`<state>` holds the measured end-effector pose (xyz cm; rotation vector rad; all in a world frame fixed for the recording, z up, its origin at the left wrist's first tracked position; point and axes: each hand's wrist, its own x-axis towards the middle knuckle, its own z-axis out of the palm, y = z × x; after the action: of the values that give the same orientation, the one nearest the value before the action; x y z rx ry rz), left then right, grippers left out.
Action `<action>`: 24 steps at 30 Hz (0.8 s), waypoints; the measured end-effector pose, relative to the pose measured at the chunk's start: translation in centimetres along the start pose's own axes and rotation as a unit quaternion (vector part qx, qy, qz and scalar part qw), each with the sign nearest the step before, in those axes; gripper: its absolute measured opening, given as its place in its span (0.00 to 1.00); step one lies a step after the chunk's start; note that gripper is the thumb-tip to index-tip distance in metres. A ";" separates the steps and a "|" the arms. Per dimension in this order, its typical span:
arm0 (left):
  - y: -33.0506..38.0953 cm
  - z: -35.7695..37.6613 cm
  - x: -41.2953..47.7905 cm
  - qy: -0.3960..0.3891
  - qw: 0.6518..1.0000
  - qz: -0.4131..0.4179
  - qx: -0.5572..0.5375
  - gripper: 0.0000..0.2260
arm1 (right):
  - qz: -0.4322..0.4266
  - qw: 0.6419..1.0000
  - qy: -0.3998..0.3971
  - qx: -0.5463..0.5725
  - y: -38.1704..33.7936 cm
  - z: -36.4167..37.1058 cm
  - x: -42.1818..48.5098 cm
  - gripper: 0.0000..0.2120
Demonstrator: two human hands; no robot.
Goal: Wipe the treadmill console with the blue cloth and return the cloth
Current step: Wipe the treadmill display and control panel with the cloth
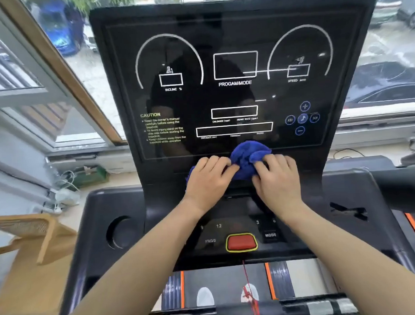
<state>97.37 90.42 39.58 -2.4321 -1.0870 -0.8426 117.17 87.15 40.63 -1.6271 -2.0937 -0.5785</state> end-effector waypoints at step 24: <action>0.2 -1.5 0.4 -0.046 0.998 -0.004 0.036 0.03 | -0.119 0.992 0.038 -0.020 0.5 -0.2 1.3 0.08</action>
<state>97.13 89.76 40.97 -2.4283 -1.1407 -0.6875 117.41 88.15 41.57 -1.3617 -2.2494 -0.7523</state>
